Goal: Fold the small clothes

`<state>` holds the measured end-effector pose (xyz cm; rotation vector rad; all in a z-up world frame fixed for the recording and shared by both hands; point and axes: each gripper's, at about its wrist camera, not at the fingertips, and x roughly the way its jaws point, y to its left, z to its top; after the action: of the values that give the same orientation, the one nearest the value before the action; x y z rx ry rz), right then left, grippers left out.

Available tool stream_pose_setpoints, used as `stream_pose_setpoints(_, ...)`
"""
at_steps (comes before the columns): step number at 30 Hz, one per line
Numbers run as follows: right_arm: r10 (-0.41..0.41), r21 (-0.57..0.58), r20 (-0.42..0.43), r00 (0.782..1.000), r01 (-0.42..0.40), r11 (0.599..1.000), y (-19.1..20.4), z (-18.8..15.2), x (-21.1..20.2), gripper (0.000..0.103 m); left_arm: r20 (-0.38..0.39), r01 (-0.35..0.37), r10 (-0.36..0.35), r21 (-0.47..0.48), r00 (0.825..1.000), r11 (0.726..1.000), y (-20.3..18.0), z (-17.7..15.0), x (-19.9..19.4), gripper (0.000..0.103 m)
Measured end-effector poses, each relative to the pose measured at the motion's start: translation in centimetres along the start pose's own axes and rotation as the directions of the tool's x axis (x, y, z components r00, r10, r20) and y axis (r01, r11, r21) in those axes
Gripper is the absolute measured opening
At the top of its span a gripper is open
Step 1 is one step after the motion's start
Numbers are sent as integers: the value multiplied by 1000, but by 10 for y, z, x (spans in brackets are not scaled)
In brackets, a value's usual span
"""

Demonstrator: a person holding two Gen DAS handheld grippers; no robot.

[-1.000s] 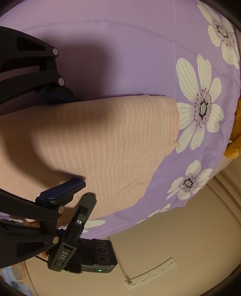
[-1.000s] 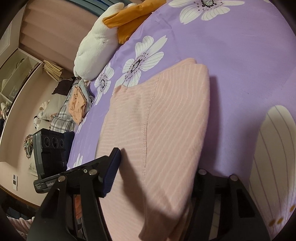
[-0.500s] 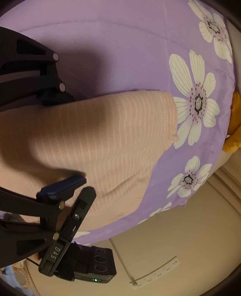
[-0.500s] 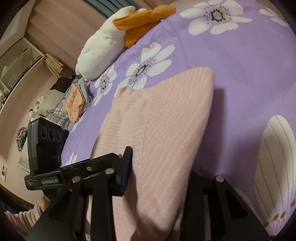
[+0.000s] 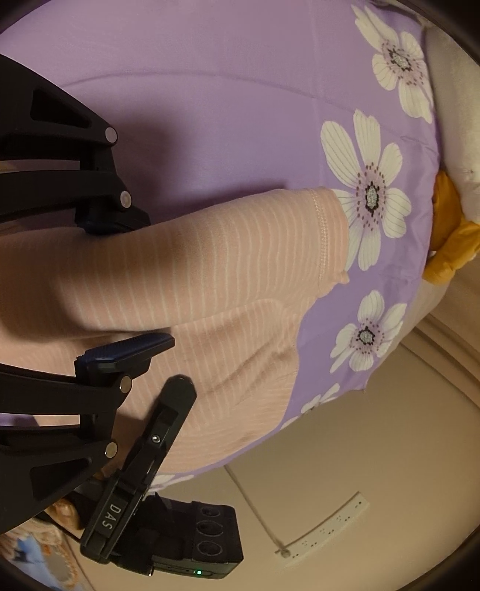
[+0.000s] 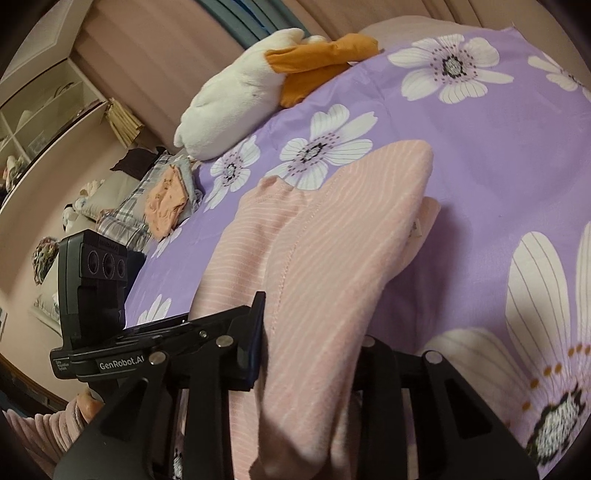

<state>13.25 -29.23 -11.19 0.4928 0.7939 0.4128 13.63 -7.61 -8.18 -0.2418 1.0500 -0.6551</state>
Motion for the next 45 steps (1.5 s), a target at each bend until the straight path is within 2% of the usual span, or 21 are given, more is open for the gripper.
stream_pose_setpoints(9,31,-24,-4,1000,-31,999,26,-23,-20,30,10,-42,42,5,999,999,-4,-19,-32,45)
stream_pose_setpoints(21,84,-79,-32,996,-87,993,70,-42,-26,30,51,-77,79,-45,996,996,6,-44,-81,45)
stream_pose_setpoints(33,121,-164,-64,991,-130,978,112,-37,-16,30,118,-112,121,-86,986,990,22,-50,-119,45)
stream_pose_setpoints(45,138,-210,-96,986,-156,965,135,-20,15,30,144,-139,156,-118,977,983,48,-41,-128,45)
